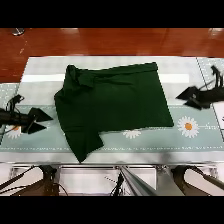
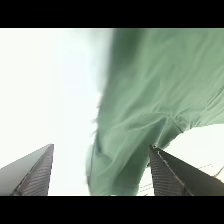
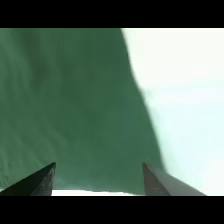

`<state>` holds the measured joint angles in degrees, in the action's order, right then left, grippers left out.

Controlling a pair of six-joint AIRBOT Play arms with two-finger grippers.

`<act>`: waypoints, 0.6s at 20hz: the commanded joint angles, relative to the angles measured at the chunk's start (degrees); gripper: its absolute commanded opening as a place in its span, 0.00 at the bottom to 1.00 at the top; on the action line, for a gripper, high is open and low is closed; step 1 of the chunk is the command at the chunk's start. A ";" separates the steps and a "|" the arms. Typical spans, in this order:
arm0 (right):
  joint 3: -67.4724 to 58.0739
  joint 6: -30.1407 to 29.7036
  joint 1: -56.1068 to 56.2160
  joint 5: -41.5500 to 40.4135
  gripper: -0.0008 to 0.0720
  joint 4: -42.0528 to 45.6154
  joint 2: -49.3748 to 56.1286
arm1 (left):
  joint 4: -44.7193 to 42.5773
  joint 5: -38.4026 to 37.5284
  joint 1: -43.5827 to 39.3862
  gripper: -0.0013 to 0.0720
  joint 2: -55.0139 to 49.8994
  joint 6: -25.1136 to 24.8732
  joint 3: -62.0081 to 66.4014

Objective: Fold the shirts.

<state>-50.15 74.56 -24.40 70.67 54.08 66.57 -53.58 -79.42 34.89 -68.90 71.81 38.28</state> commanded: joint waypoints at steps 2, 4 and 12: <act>17.25 -5.46 -1.07 -5.05 0.86 -10.01 -9.33 | 9.11 6.32 0.98 0.97 1.73 -4.92 -9.66; 18.99 -5.49 -1.07 -4.46 0.86 -11.32 -9.84 | 10.75 10.64 -2.14 0.97 1.66 -5.81 -12.52; 17.88 -3.30 -3.02 -7.93 0.86 -14.73 -9.88 | 13.68 15.93 -14.38 0.97 -0.50 -8.74 -13.62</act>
<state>-31.83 69.49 -26.09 65.91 40.99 56.93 -40.36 -66.19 24.84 -68.51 64.01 25.04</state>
